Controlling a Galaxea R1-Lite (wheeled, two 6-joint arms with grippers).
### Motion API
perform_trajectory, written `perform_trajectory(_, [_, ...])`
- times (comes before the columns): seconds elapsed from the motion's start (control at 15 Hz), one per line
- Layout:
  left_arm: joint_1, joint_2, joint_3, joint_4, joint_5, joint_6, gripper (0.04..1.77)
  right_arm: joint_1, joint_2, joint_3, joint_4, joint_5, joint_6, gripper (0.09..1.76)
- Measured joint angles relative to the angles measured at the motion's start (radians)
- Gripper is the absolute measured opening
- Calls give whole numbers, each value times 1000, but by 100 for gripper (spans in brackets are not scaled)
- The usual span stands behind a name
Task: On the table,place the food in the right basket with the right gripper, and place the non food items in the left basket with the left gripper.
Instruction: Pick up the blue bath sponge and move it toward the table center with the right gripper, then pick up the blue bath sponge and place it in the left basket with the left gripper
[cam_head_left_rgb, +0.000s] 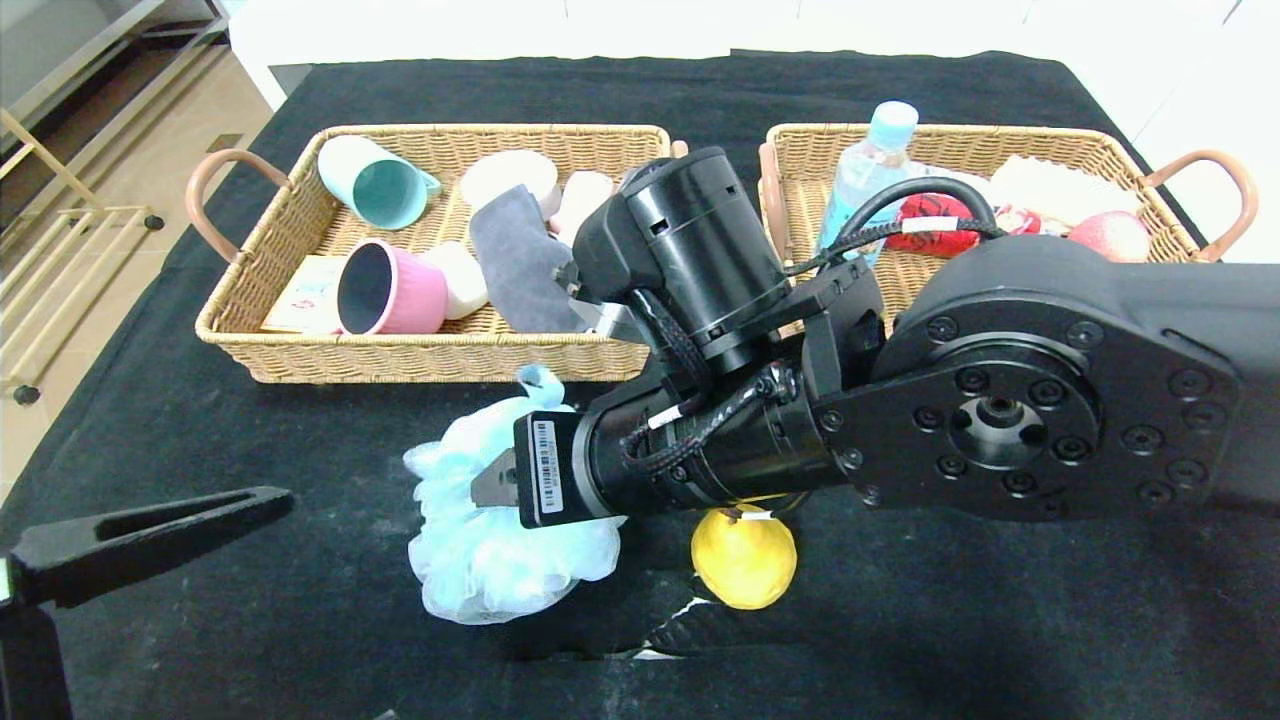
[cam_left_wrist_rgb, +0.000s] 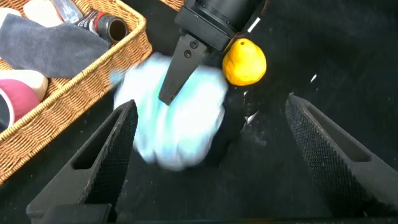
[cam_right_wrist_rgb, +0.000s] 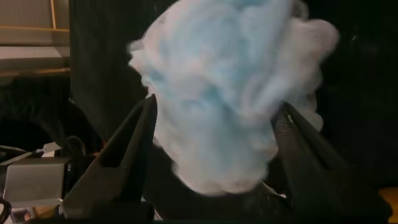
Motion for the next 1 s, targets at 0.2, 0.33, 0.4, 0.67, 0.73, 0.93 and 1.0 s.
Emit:
perform_trajectory(0.2, [0, 0, 1, 0, 0, 0, 172, -1, -5, 0, 0, 1, 0, 145])
perform_trajectory(0.33, [0, 1, 2, 0, 0, 0, 172, -1, -21, 0, -1, 3, 0, 150])
perform_trajectory(0.4, [0, 1, 2, 0, 0, 0, 172, -1, -32, 0, -1, 4, 0, 153])
perform_trajectory(0.67, [0, 2, 4, 0, 0, 0, 172, -32, -100, 11, 2, 21, 4, 160])
perform_trajectory(0.73, [0, 3, 4, 0, 1, 0, 172, -49, -122, 21, 2, 47, 3, 161])
perform_trajectory(0.93, [0, 5, 5, 0, 2, 0, 172, -112, -202, 84, 1, 134, -31, 164])
perform_trajectory(1.0, [0, 7, 5, 0, 2, 0, 172, -136, -231, 117, 0, 147, -66, 165])
